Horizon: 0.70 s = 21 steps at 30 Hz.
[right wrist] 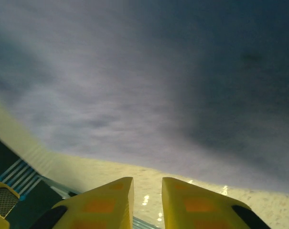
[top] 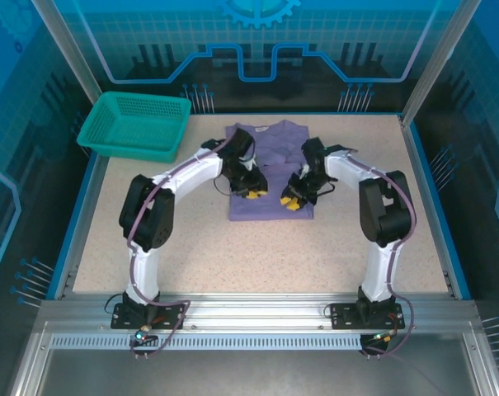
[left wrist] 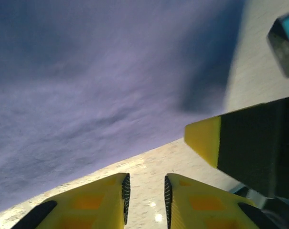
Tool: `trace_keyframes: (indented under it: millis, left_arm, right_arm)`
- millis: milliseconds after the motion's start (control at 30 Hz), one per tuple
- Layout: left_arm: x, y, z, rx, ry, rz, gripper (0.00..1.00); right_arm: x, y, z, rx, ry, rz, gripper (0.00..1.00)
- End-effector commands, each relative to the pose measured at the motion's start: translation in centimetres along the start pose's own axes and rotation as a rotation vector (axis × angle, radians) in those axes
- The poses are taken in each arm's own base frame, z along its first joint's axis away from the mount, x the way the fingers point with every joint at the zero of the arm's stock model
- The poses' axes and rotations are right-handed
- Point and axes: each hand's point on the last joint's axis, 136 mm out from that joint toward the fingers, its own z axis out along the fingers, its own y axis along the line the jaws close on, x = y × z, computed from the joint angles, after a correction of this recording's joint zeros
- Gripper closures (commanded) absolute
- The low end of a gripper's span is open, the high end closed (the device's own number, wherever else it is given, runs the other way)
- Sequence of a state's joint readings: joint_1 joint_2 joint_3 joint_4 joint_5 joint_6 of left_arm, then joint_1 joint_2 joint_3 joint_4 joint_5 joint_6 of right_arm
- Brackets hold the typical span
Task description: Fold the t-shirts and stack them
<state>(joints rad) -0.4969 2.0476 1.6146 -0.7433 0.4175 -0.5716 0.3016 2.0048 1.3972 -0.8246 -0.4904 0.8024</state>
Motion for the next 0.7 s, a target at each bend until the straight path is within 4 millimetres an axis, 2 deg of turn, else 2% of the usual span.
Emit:
trace_keyframes:
  millis: [0,100,200,333,500,567,667]
  left_arm:
    - [1.4,5.0,2.9,-0.088,0.072,-0.003,0.73]
    - [3.6,7.9,4.5,-0.15,0.135,-0.013,0.75]
    - [6.2,9.6,4.5,-0.181,0.187,-0.006,0.76]
    - [9.9,11.2,3.0,-0.203,0.237,-0.003,0.75]
    - [14.8,13.0,1.0,-0.216,0.278,-0.06,0.74]
    - [15.9,13.6,0.4,-0.225,0.284,-0.074,0.74]
    - [16.5,13.4,-0.4,-0.222,0.282,-0.087,0.74]
  right_arm:
    - [-0.5,-2.8,2.4,0.035,0.025,0.023,0.81]
    - [0.4,-5.0,3.1,0.074,0.046,0.044,0.81]
    - [2.2,-6.6,3.2,0.116,0.081,0.026,0.81]
    - [5.4,-9.2,3.5,0.132,0.133,0.017,0.82]
    - [7.3,-11.1,3.0,0.086,0.15,0.017,0.81]
    - [8.3,-11.0,3.1,0.056,0.167,0.011,0.81]
    - [10.7,-12.0,3.4,0.048,0.213,0.011,0.79]
